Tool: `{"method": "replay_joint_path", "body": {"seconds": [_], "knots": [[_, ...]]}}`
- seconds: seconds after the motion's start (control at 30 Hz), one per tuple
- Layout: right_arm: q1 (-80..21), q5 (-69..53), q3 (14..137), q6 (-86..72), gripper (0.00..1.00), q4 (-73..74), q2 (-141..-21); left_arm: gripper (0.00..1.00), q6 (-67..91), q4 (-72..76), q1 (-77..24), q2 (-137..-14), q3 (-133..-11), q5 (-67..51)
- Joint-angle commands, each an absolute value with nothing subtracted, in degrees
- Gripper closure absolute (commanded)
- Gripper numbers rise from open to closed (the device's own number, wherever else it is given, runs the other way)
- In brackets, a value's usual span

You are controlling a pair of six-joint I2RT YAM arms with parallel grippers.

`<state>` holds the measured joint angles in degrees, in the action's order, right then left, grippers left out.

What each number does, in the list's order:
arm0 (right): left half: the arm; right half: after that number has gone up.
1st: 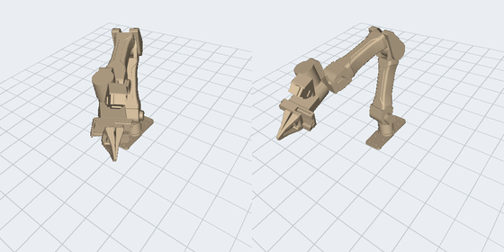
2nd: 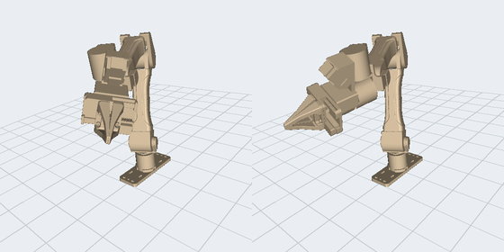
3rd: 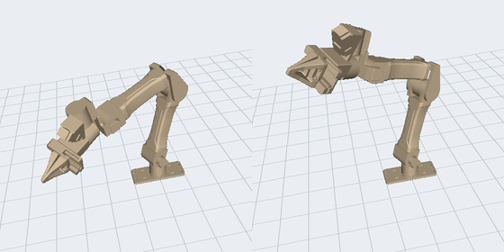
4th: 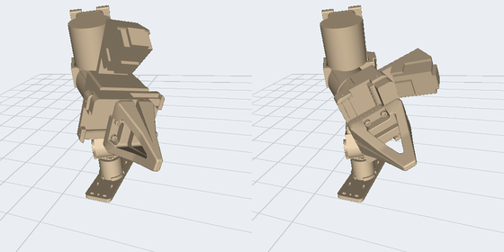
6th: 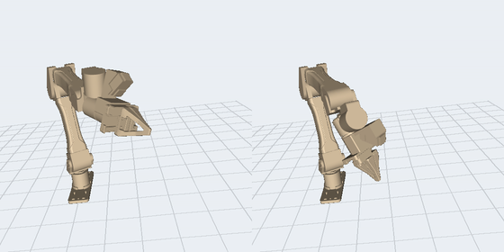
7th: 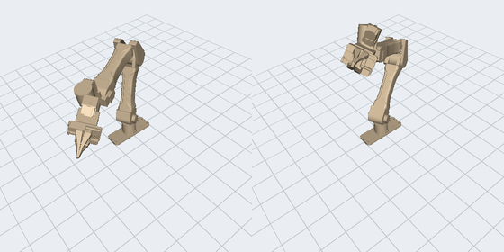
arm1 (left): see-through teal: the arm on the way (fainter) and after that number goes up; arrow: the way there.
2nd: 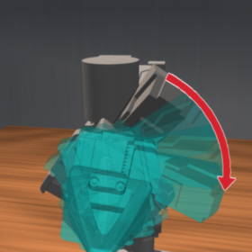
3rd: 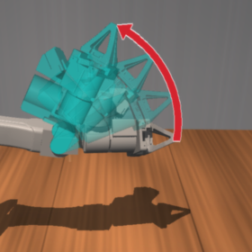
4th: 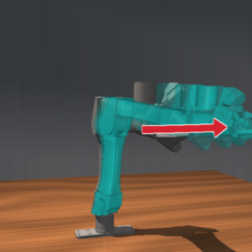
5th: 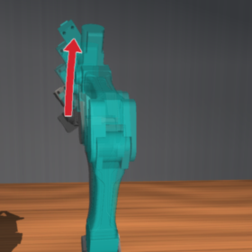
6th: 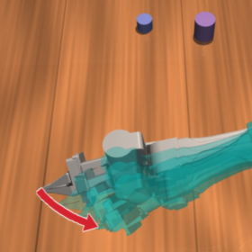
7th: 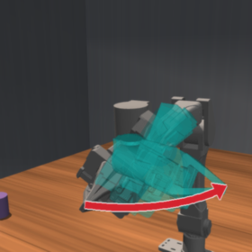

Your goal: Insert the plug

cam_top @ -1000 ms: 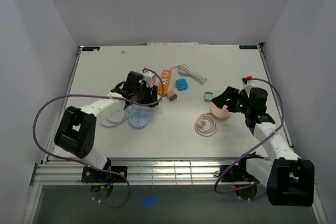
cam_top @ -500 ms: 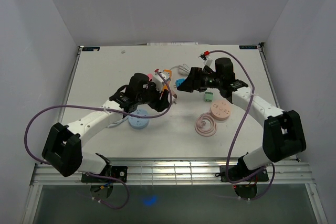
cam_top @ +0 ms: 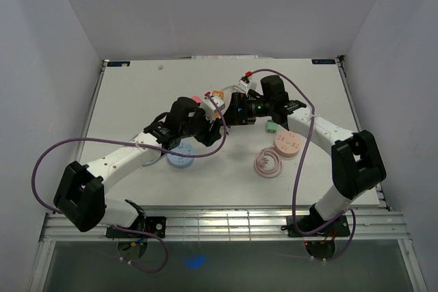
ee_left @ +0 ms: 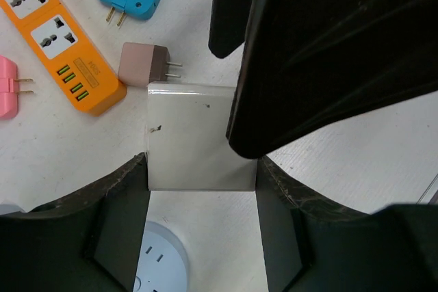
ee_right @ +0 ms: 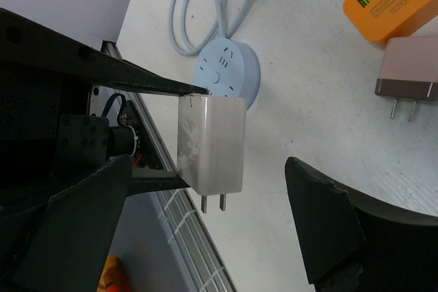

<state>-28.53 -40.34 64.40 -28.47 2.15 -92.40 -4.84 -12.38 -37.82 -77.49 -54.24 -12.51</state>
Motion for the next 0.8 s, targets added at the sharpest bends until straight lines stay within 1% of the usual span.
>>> {"method": "replay_joint_path", "body": {"seconds": [0.0, 0.03, 0.07, 0.17, 0.2, 0.23, 0.27, 0.3, 0.33, 0.37, 0.4, 0.43, 0.47, 0.5, 0.57, 0.7, 0.77], "knots": [[-29.4, -42.4, 64.6, -29.9, 0.01, 0.7, -92.6, 0.79, -5.9, -9.7, -38.4, -73.6, -55.4, -12.3], [-29.4, -43.6, 64.2, -30.3, 0.01, -1.4, -92.6, 0.79, -6.1, -9.8, -38.4, -73.5, -55.4, -13.0], [-29.6, -44.2, 63.9, -31.0, 0.10, -2.3, -92.8, 0.79, -6.2, -9.7, -38.6, -73.4, -55.4, -13.4], [-29.9, -45.1, 63.7, -31.3, 0.21, -3.3, -93.2, 0.79, -6.2, -9.7, -38.8, -73.4, -55.3, -13.4], [-30.0, -45.4, 63.7, -31.5, 0.30, -3.5, -93.2, 0.79, -6.2, -9.7, -38.8, -73.4, -55.3, -13.5], [-30.0, -45.7, 63.5, -31.6, 0.34, -4.1, -93.2, 0.78, -6.2, -9.6, -38.8, -73.3, -55.2, -13.6], [-30.0, -46.3, 63.5, -31.6, 0.44, -4.3, -93.0, 0.77, -6.1, -9.6, -38.8, -73.3, -55.2, -13.5], [-30.0, -46.5, 63.4, -31.4, 0.50, -4.6, -92.9, 0.75, -6.0, -9.5, -38.8, -73.3, -55.1, -13.4], [-30.0, -46.2, 63.2, -31.2, 0.57, -4.8, -92.6, 0.70, -5.9, -9.1, -38.8, -73.3, -55.0, -13.4], [-30.0, -46.0, 63.1, -31.1, 0.71, -4.8, -92.5, 0.66, -5.6, -9.1, -38.8, -73.1, -54.8, -13.5], [-30.0, -46.1, 63.0, -30.9, 0.77, -5.1, -92.2, 0.61, -5.5, -9.0, -38.8, -73.1, -54.8, -14.0], [-29.9, -45.8, 62.9, -30.9, 0.82, -5.3, -92.0, 0.49, -5.4, -9.0, -38.8, -73.0, -54.8, -14.2], [-30.0, -45.8, 62.8, -30.9, 0.89, -5.6, -91.8, 0.43, -5.1, -9.0, -38.8, -73.0, -54.7, -14.6], [-29.9, -45.7, 62.8, -30.9, 0.92, -5.8, -91.8, 0.33, -4.7, -9.0, -38.8, -72.9, -54.6, -15.1], [-30.0, -45.7, 62.0, -31.1, 0.92, -6.9, -91.3, 0.25, -4.0, -9.2, -38.8, -72.3, -54.6, -15.6], [-29.9, -45.4, 60.7, -31.4, 0.92, -9.1, -90.2, 0.23, -3.3, -9.1, -38.8, -70.0, -54.1, -17.2], [-29.9, -44.7, 60.6, -31.6, 0.92, -8.4, -90.2, 0.27, -3.7, -8.4, -38.8, -69.5, -52.9, -17.0]]}}
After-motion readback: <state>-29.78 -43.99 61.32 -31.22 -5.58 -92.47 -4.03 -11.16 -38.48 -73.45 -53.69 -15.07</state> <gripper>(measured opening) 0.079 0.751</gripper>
